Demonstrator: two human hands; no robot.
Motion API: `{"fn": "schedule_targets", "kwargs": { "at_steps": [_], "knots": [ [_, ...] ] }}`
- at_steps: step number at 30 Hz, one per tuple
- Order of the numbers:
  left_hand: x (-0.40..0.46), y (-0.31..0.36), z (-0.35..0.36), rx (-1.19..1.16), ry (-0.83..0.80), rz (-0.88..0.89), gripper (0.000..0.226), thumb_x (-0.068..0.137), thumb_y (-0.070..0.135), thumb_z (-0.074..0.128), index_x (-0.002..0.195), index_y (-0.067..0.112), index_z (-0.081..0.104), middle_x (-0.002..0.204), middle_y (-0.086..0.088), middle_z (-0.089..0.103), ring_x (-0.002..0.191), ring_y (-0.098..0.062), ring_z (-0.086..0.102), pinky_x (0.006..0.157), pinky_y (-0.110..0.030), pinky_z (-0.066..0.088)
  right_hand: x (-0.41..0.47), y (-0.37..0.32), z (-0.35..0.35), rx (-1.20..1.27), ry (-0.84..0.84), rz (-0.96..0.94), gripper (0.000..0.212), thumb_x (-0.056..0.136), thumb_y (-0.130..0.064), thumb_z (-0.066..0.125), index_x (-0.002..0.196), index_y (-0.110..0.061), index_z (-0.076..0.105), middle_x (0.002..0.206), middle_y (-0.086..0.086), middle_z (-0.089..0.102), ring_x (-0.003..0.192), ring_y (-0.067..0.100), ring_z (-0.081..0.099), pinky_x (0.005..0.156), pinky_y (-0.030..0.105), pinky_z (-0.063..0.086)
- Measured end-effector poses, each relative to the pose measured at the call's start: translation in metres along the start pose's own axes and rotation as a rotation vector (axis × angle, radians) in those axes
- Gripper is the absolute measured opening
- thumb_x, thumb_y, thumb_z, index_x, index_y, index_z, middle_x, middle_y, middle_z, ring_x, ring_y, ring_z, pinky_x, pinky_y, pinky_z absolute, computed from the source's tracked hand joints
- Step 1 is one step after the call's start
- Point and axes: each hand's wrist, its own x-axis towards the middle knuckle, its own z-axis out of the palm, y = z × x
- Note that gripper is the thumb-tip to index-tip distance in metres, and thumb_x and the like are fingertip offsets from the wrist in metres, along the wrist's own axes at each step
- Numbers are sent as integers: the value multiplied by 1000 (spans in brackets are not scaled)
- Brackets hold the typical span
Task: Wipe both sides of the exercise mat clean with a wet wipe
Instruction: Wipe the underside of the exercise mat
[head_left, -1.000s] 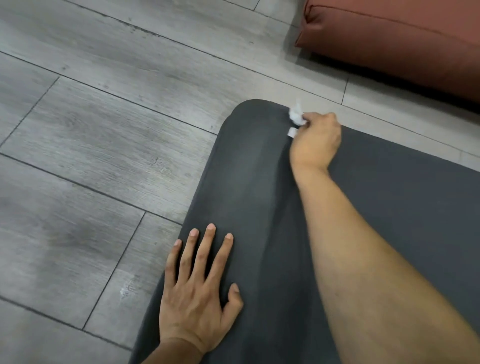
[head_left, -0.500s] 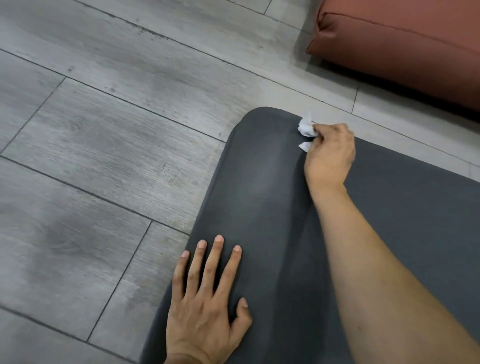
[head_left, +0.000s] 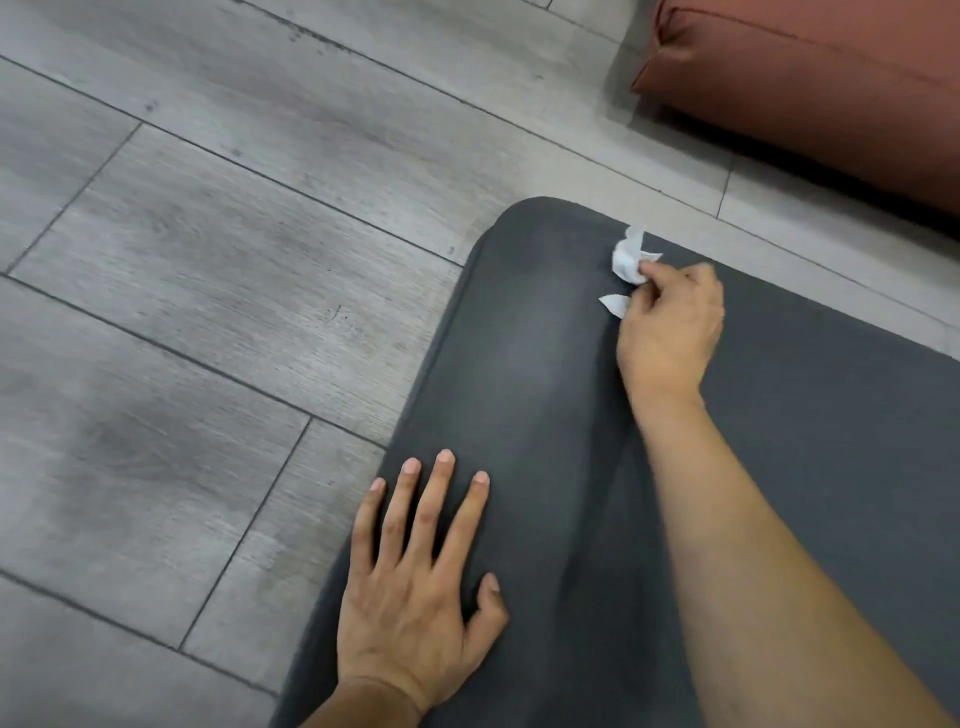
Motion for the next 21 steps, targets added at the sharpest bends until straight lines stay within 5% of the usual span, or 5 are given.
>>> {"fn": "schedule_targets", "kwargs": {
  "at_steps": [5, 7, 12, 15, 21],
  "knots": [
    [-1, 0, 2, 12, -18, 0, 83, 79, 51, 52, 157, 22, 43, 168, -10, 29, 153, -34, 30, 122, -58, 22, -54, -102, 36, 200, -243, -520, 26, 78, 2, 61, 93, -12, 78, 83, 10, 56, 80, 30, 54, 71, 34, 44],
    [-1, 0, 0, 2, -19, 0, 83, 79, 50, 52, 157, 22, 42, 168, -10, 28, 154, -34, 29, 123, -58, 22, -48, -93, 30, 176, -272, -569, 26, 82, 0, 61, 98, -12, 77, 86, 9, 55, 83, 27, 52, 73, 33, 45],
    [0, 1, -1, 4, -30, -10, 83, 78, 49, 52, 157, 22, 43, 168, -9, 29, 154, -35, 30, 123, -57, 22, -12, 18, -18, -29, -51, -187, 33, 85, -4, 52, 106, -16, 75, 93, 13, 56, 88, 33, 53, 79, 37, 45],
    [1, 1, -2, 6, -44, -13, 83, 79, 48, 52, 157, 22, 42, 168, -9, 29, 154, -35, 29, 122, -58, 23, -17, 16, -17, -15, 1, 13, 33, 86, -7, 52, 108, -15, 74, 95, 13, 56, 89, 33, 55, 80, 34, 42],
    [0, 0, -2, 16, -27, -2, 81, 79, 47, 51, 155, 21, 45, 166, -11, 32, 152, -36, 32, 121, -59, 26, -99, -95, 15, 260, -310, -579, 25, 80, -7, 59, 98, -12, 75, 86, 9, 55, 82, 29, 53, 75, 41, 49]
  ]
}}
